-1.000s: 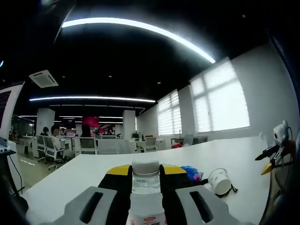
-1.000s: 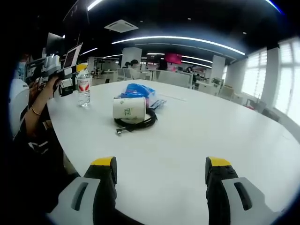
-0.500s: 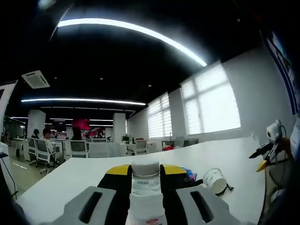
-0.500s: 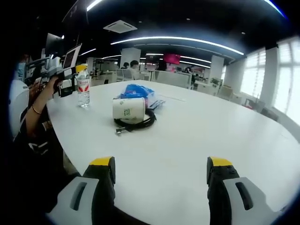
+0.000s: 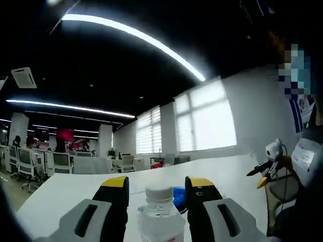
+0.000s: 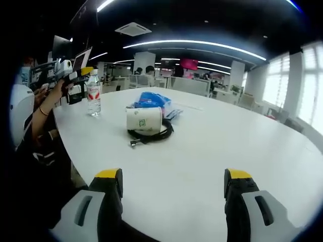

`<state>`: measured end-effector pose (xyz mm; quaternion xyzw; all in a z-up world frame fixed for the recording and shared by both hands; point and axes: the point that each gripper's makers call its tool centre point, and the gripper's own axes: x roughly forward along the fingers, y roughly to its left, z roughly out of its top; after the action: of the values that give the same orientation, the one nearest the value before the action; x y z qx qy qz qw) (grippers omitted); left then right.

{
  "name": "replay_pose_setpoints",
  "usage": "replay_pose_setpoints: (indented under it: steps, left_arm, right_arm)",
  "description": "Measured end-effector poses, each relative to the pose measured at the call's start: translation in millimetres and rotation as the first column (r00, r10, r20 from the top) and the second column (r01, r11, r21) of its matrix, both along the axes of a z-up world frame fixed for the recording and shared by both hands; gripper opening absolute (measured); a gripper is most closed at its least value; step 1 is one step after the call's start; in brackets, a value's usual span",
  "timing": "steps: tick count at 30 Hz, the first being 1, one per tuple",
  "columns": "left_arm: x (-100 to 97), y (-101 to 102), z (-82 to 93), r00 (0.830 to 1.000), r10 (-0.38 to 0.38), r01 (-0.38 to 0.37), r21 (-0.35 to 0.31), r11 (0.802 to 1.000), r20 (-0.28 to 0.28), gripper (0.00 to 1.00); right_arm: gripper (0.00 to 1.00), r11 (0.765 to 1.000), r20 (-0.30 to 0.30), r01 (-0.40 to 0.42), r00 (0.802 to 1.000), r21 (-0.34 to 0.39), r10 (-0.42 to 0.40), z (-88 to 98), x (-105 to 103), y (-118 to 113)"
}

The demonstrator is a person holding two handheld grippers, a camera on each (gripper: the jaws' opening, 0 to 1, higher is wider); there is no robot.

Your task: Arrange the tabletop items into an orderly group along one side of the table until the central work area is clear of visible clutter.

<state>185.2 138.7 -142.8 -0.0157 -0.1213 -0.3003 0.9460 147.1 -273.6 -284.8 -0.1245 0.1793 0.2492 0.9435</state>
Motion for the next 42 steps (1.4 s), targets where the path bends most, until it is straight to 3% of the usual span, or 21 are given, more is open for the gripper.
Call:
replay_pose_setpoints:
  steps: [1, 2, 4, 6, 8, 11, 13, 16, 20, 24, 31, 35, 37, 42]
  left_arm:
    - [-1.1, -0.1, 0.3, 0.999, -0.041, 0.041, -0.031, 0.999, -0.02, 0.44]
    - [-2.9, 1.0, 5.3, 0.994, -0.105, 0.101, -0.106, 0.989, -0.032, 0.44]
    - [-3.8, 3.8, 7.8, 0.989, -0.145, 0.14, -0.132, 0.981, -0.029, 0.44]
    - [0.3, 13.7, 6.8, 0.992, -0.125, 0.123, -0.101, 0.987, -0.015, 0.44]
    - [5.4, 20.8, 1.6, 0.995, -0.097, 0.094, -0.07, 0.993, -0.035, 0.44]
    - [5.3, 21.4, -3.5, 0.991, -0.123, 0.122, -0.035, 0.992, -0.047, 0.44]
    - [1.8, 13.8, -6.2, 0.983, -0.177, 0.176, -0.011, 0.984, -0.048, 0.44]
    - [4.6, 10.2, -8.7, 0.979, -0.193, 0.194, 0.004, 0.981, -0.058, 0.48]
    - [0.5, -1.4, -2.5, 0.961, -0.272, 0.27, -0.051, 0.962, -0.053, 0.5]
    - [4.3, -5.4, -2.9, 0.959, -0.277, 0.277, -0.006, 0.961, -0.054, 0.53]
    - [3.1, -15.5, -4.4, 0.932, -0.354, 0.357, 0.022, 0.934, -0.079, 0.58]
    - [4.3, -22.8, -13.5, 0.909, -0.393, 0.406, 0.078, 0.91, -0.14, 0.59]
    - [7.6, -26.0, -15.4, 0.908, -0.392, 0.41, 0.119, 0.904, -0.151, 0.59]
    - [7.7, -34.8, -15.4, 0.884, -0.429, 0.456, 0.139, 0.879, -0.184, 0.59]
  right_arm:
    - [0.79, 1.0, 0.0, 0.002, 1.0, -0.004, -0.002, 0.4, -0.1, -0.6]
    - [0.79, 1.0, 0.002, 0.008, 1.0, -0.01, -0.008, 1.4, -0.4, -2.0]
    - [0.79, 1.0, 0.004, 0.012, 1.0, -0.012, -0.012, 3.2, -1.5, -3.3]
    - [0.79, 1.0, 0.006, 0.018, 1.0, -0.013, -0.018, 4.7, -2.6, -4.5]
    - [0.79, 0.999, 0.01, 0.028, 1.0, -0.019, -0.027, 6.4, -3.8, -6.3]
    - [0.79, 0.999, 0.014, 0.035, 0.999, -0.021, -0.034, 8.3, -4.7, -7.5]
    - [0.79, 0.999, 0.016, 0.042, 0.999, -0.025, -0.041, 9.3, -4.6, -8.5]
    - [0.79, 0.999, 0.019, 0.046, 0.999, -0.029, -0.045, 10.9, -4.6, -8.0]
    - [0.8, 0.999, 0.02, 0.044, 0.999, -0.031, -0.043, 12.3, -4.8, -5.3]
    - [0.8, 0.998, 0.012, 0.039, 0.999, -0.043, -0.039, 11.4, -4.6, -3.6]
    - [0.81, 0.998, 0.014, 0.031, 0.999, -0.048, -0.03, 13.7, -3.9, 0.7]
    - [0.81, 0.998, 0.01, 0.035, 0.999, -0.05, -0.035, 12.8, -3.5, 1.4]
    - [0.81, 0.998, 0.01, 0.037, 0.999, -0.052, -0.037, 13.1, -3.7, 1.3]
    - [0.82, 0.998, 0.014, 0.042, 0.999, -0.052, -0.041, 14.9, -4.9, 0.4]
